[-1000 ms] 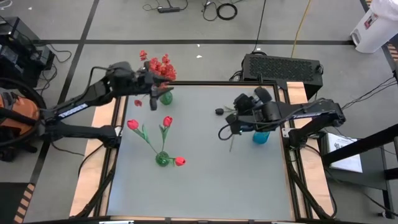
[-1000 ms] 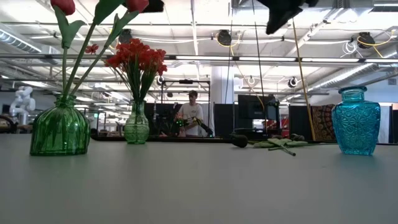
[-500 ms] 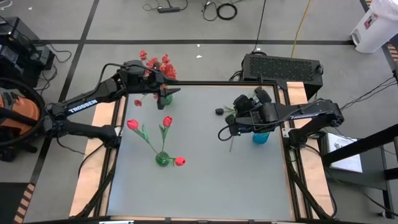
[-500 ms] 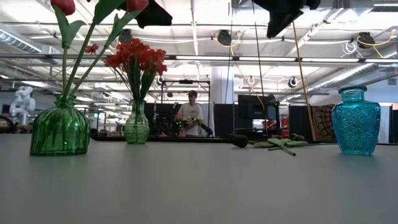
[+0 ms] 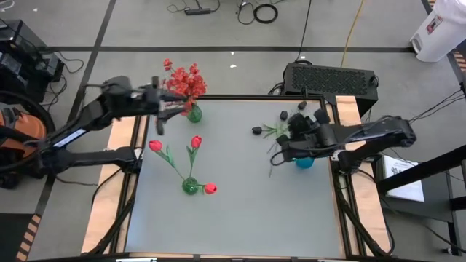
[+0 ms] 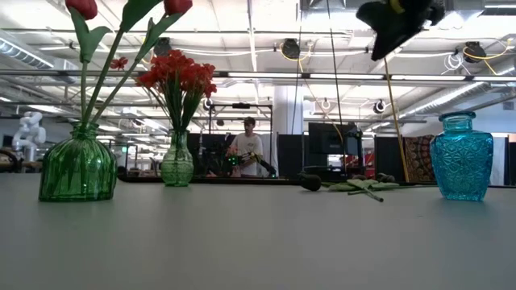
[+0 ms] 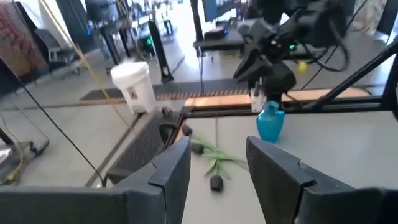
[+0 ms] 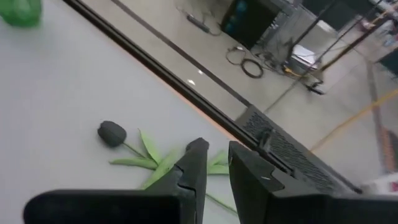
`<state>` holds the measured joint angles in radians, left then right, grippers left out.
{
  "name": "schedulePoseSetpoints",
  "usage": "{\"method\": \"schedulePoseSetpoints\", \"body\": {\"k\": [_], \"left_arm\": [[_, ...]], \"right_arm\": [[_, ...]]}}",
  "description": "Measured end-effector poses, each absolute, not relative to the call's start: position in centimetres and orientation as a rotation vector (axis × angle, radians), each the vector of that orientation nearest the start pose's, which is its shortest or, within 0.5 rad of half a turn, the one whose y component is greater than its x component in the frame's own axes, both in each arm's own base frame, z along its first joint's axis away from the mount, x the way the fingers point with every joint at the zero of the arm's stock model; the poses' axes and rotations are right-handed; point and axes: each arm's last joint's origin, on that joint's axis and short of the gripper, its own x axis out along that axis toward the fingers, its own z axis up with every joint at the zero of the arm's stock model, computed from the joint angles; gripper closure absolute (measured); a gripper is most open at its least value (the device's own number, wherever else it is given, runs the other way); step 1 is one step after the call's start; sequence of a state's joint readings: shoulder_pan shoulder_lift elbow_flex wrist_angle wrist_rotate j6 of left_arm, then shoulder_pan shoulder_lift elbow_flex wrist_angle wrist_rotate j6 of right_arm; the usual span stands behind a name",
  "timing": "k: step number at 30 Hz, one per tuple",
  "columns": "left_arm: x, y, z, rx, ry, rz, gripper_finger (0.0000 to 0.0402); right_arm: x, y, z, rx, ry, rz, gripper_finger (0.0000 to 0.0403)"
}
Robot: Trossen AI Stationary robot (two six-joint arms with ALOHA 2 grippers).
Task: Sort flowers into vase by color
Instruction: Put the middle black flower into the blue vase
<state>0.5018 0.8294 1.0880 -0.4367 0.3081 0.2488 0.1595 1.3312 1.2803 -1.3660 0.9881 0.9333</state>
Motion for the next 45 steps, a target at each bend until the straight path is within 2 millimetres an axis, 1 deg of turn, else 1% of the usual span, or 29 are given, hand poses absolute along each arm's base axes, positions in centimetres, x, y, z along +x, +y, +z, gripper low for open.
{"method": "schedulePoseSetpoints", "body": {"k": [4,8,14,17,20,25,35,38,41,45], "left_arm": [[11.9,5.5,39.6,0.168,0.164,0.174,0.0238],[10.8,4.9,38.5,0.157,0.157,0.176,0.0238],[10.3,4.7,37.5,0.151,0.173,0.179,0.0238],[10.3,4.7,37.5,0.150,0.172,0.179,0.0238],[10.3,4.7,37.5,0.149,0.174,0.180,0.0238],[10.3,4.7,37.5,0.150,0.174,0.180,0.0238],[10.3,4.7,37.4,0.150,0.174,0.181,0.0238],[10.3,4.7,37.5,0.150,0.174,0.181,0.0238],[10.3,4.7,37.5,0.150,0.174,0.181,0.0238],[10.3,4.7,37.5,0.150,0.174,0.182,0.0238]], "right_arm": [[19.2,1.2,32.3,0.035,0.681,-1.069,0.0344],[17.3,1.3,31.6,0.072,0.591,-0.969,0.0344],[16.9,1.6,30.6,0.182,0.482,-0.648,0.0344],[16.8,1.3,30.5,0.292,0.455,-0.579,0.0344],[16.8,0.9,30.4,0.422,0.449,-0.586,0.0344],[16.9,0.2,30.3,0.566,0.430,-0.628,0.0344],[16.9,-1.0,30.2,0.687,0.381,-0.715,0.0344],[16.8,-1.6,30.1,0.737,0.412,-0.702,0.0344],[16.8,-2.1,29.6,0.803,0.442,-0.742,0.0344],[17.2,-2.9,29.1,0.845,0.476,-0.803,0.0344]]}}
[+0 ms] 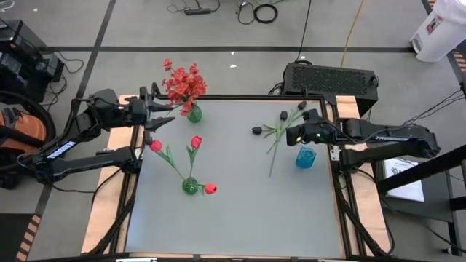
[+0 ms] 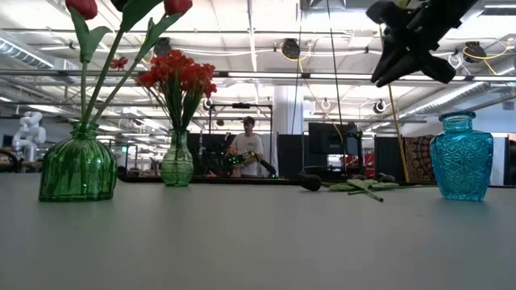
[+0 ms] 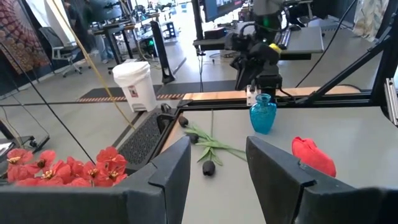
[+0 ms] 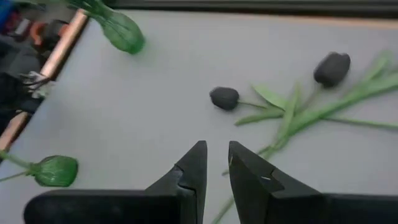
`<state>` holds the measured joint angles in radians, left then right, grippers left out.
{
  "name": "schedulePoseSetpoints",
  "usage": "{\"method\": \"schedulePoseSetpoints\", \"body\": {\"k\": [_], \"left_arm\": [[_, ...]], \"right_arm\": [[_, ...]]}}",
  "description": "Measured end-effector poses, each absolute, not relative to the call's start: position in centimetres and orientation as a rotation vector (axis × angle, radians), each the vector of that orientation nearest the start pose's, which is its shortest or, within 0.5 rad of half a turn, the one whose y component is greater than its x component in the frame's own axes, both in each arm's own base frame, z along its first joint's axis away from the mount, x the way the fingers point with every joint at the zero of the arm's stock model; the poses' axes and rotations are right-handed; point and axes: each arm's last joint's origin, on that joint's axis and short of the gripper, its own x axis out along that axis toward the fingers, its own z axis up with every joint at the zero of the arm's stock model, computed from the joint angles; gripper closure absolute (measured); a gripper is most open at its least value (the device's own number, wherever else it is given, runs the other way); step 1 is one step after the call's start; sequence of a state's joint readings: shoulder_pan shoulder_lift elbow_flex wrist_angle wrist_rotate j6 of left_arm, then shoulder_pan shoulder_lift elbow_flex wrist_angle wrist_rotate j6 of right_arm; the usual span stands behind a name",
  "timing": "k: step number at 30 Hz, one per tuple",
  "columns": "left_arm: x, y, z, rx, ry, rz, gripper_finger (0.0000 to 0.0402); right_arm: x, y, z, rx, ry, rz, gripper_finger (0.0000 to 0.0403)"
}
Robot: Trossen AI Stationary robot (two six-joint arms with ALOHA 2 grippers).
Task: Sort flowers into vase by color
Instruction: Put the middle black flower into the blue vase
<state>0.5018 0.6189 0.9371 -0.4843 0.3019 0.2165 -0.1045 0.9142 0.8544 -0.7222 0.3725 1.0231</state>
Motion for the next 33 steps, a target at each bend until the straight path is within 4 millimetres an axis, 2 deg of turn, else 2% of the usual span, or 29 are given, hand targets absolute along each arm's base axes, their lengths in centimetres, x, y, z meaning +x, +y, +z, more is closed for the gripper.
{"method": "schedulePoseSetpoints", "body": {"k": [7,16,22,28,33], "left_arm": [[10.3,4.7,37.5,0.151,0.174,0.182,0.0238],[10.3,4.7,37.5,0.151,0.174,0.182,0.0238],[10.3,4.7,37.5,0.151,0.174,0.182,0.0238],[10.3,4.7,37.5,0.151,0.174,0.182,0.0238],[10.3,4.7,37.5,0.151,0.174,0.182,0.0238]], "right_arm": [[19.5,-4.3,29.8,0.874,0.570,-0.853,0.0344],[22.8,-6.4,29.9,0.888,0.749,-1.039,0.0344],[24.8,-7.0,27.5,0.900,0.911,-1.164,0.0344],[26.4,-7.3,24.9,0.906,1.033,-1.182,0.0344],[27.2,-7.5,23.7,0.899,1.065,-1.193,0.0344]]}}
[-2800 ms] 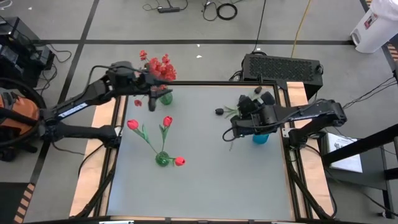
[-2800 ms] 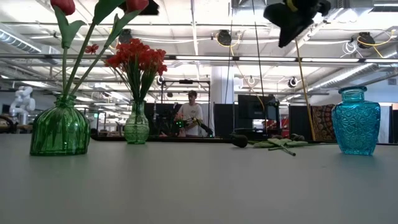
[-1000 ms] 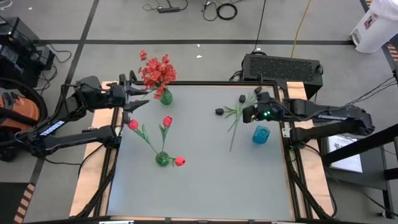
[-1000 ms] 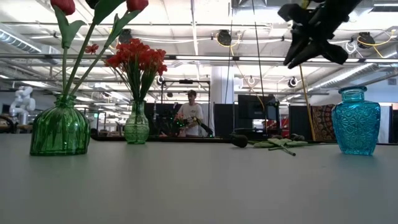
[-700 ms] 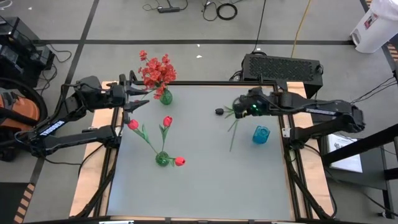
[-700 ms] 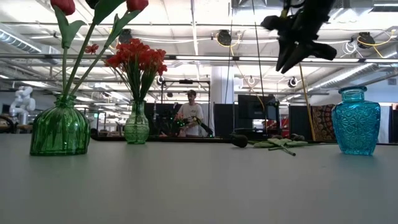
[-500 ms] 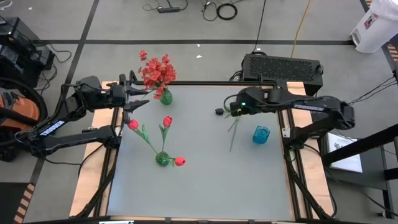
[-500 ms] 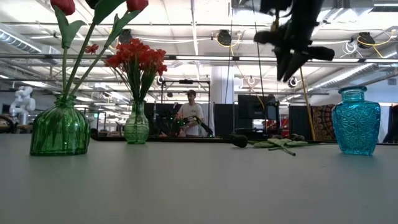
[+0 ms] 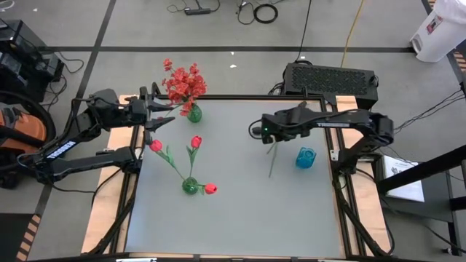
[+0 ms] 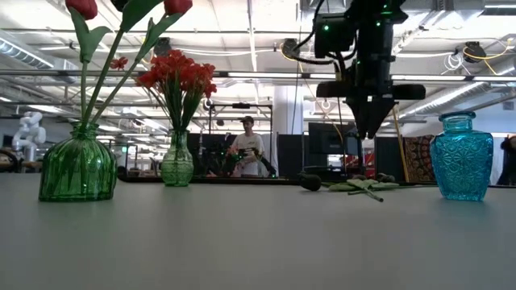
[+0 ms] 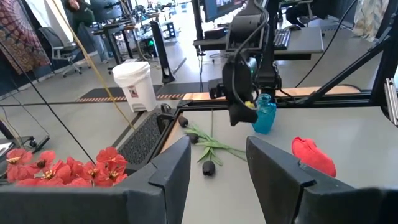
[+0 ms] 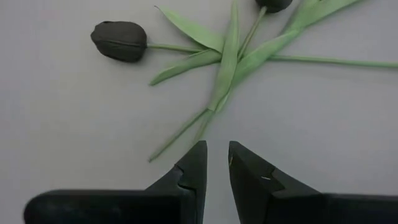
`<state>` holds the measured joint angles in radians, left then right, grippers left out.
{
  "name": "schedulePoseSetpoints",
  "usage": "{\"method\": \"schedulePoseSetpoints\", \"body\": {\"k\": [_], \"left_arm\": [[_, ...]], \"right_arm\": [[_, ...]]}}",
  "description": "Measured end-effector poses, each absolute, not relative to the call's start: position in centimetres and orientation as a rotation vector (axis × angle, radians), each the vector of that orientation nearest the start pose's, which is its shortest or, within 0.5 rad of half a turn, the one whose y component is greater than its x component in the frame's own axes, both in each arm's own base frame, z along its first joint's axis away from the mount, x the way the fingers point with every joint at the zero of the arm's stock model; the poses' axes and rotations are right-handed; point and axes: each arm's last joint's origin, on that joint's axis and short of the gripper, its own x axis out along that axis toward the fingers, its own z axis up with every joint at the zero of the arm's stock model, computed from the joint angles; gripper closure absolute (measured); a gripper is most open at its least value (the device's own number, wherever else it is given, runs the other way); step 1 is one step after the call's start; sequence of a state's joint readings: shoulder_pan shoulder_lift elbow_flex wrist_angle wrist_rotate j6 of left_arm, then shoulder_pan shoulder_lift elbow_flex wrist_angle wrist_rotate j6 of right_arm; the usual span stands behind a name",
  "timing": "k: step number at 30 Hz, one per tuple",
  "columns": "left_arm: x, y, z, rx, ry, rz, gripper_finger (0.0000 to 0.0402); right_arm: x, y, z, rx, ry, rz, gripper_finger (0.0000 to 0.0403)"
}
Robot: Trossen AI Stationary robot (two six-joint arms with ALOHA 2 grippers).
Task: Sort flowers into vase by color
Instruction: Put the middle black flower into the blue vase
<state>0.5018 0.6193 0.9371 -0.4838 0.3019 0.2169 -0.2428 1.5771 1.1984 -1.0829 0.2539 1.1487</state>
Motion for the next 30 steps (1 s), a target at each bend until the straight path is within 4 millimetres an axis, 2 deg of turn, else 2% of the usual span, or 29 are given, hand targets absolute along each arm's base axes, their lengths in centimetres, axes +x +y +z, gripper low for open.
{"method": "schedulePoseSetpoints", "body": {"k": [8,13,23,30], "left_arm": [[10.3,4.7,37.5,0.151,0.174,0.182,0.0238],[10.3,4.7,37.5,0.152,0.172,0.182,0.0238],[10.3,4.7,37.5,0.152,0.171,0.182,0.0238],[10.3,4.7,37.5,0.152,0.171,0.182,0.0238]], "right_arm": [[28.0,-8.2,22.6,0.912,1.061,-1.222,0.0344],[28.0,-9.4,21.8,0.898,1.114,-1.207,0.0344],[27.2,-12.5,21.4,0.988,1.107,-1.166,0.0344],[27.0,-13.1,21.4,1.068,1.075,-1.191,0.0344]]}}
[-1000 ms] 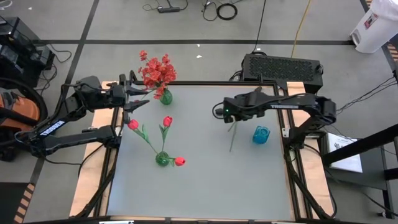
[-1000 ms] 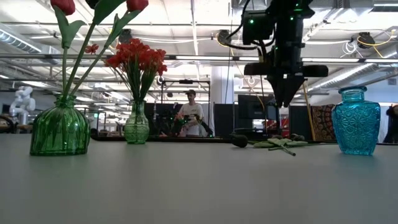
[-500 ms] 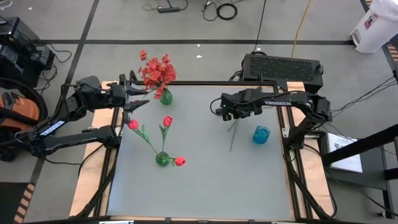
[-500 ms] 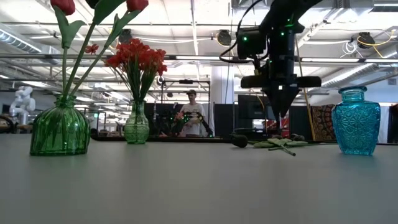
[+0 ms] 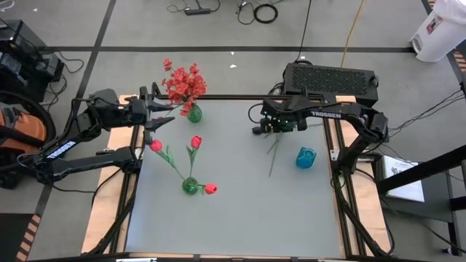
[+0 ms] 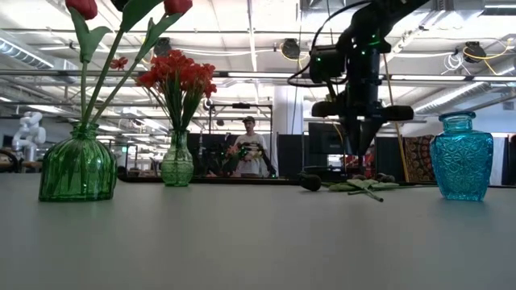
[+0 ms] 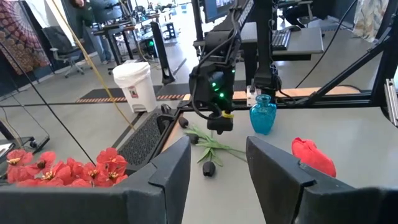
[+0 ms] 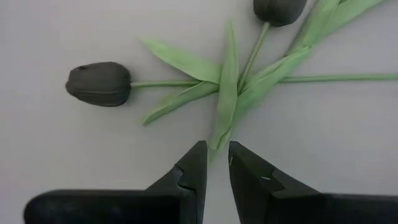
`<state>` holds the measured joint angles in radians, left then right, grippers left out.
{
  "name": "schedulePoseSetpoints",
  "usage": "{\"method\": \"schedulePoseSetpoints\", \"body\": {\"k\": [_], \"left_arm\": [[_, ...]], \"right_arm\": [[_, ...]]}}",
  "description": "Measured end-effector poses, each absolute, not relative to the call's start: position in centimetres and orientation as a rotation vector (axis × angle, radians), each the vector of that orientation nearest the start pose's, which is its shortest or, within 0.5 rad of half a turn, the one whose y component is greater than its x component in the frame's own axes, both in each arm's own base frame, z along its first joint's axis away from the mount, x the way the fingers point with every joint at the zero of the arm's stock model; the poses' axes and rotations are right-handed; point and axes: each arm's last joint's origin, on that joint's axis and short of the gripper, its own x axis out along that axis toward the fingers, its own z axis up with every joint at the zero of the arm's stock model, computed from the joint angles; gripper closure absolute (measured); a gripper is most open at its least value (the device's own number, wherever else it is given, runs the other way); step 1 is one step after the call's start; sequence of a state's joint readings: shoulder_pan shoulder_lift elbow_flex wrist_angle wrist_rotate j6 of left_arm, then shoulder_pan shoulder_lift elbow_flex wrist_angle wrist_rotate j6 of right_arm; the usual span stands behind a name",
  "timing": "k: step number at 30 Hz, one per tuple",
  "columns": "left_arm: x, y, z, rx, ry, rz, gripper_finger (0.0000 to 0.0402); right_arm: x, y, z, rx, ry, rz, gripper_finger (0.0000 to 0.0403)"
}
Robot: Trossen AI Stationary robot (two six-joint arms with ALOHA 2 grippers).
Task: Sort flowers into vase by color
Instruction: Put the middle black flower into the blue vase
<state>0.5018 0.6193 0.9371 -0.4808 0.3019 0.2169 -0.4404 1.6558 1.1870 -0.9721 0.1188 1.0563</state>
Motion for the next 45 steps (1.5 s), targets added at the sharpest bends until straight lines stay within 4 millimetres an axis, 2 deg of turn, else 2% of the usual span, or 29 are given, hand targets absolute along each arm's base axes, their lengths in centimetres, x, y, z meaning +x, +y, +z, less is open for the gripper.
{"method": "schedulePoseSetpoints", "body": {"k": [7,15,19,25,45], "left_arm": [[10.3,4.7,37.5,0.152,0.172,0.182,0.0238],[10.3,4.7,37.5,0.152,0.172,0.182,0.0238],[10.3,4.7,37.5,0.152,0.172,0.182,0.0238],[10.3,4.7,37.5,0.152,0.172,0.182,0.0238],[10.3,4.7,37.5,0.152,0.172,0.182,0.0238]], "right_arm": [[27.3,-12.8,21.2,1.071,1.065,-1.173,0.0344],[26.4,-12.0,17.9,1.105,1.075,-1.183,0.0344],[25.8,-12.0,17.2,1.104,1.096,-1.197,0.0344],[26.1,-12.0,16.4,1.149,1.046,-1.138,0.0344],[25.9,-12.0,15.4,1.176,1.031,-1.210,0.0344]]}}
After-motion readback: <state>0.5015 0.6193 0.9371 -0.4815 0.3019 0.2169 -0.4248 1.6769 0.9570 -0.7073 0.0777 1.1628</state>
